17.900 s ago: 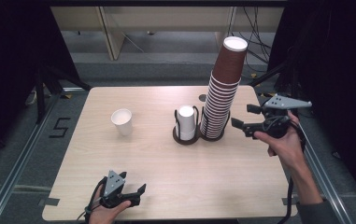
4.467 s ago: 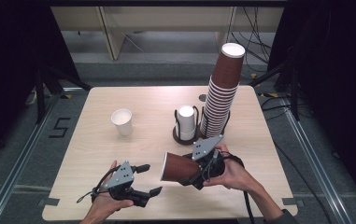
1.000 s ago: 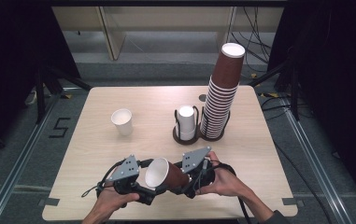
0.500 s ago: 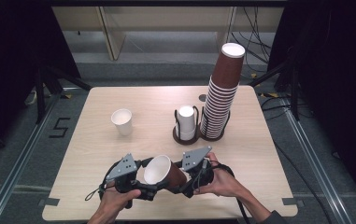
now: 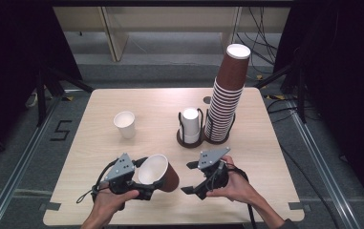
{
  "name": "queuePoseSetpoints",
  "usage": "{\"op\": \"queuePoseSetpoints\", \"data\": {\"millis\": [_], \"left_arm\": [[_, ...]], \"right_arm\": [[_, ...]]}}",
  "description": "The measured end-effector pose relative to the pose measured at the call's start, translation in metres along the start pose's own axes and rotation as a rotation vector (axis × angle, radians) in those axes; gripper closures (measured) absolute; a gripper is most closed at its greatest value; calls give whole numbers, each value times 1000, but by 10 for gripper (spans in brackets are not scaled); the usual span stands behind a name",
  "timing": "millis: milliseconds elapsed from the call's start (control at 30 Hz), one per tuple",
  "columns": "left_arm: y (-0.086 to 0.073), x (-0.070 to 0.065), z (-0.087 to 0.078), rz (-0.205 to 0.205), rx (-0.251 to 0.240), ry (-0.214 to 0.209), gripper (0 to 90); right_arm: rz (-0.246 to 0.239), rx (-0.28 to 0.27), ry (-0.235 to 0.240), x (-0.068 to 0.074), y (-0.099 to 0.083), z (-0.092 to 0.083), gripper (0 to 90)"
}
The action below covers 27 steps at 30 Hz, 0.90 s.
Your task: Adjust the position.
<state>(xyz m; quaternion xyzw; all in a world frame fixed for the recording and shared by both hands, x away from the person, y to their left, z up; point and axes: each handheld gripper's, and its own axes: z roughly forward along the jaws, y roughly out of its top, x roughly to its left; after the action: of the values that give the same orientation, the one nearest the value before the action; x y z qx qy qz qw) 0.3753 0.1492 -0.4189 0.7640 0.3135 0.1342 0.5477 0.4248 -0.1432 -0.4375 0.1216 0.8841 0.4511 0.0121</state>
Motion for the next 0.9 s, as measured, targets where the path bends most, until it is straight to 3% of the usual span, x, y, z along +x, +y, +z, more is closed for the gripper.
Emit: {"op": "queuePoseSetpoints", "data": {"millis": [167, 233, 367, 467, 567, 600, 733, 900], "left_arm": [[3, 6, -8, 35, 47, 48, 114], [4, 9, -11, 45, 59, 56, 114], [7, 14, -18, 64, 81, 105, 113], [7, 17, -20, 66, 94, 111, 113], [7, 20, -21, 72, 114, 135, 113], [7, 21, -22, 68, 118, 145, 113], [6, 27, -23, 78, 138, 175, 113], [5, 31, -25, 63, 148, 188, 113]], "right_arm": [[24, 4, -22, 0, -13, -15, 185], [20, 8, -61, 0, -16, -22, 185], [46, 9, -89, -2, -24, -34, 186], [61, -4, -127, -4, -30, -40, 183], [97, -2, -140, -5, -37, -44, 171], [87, -1, -147, -7, -39, -45, 172], [122, -4, -148, -7, -46, -47, 172], [133, 7, -154, -7, -51, -47, 172]]}}
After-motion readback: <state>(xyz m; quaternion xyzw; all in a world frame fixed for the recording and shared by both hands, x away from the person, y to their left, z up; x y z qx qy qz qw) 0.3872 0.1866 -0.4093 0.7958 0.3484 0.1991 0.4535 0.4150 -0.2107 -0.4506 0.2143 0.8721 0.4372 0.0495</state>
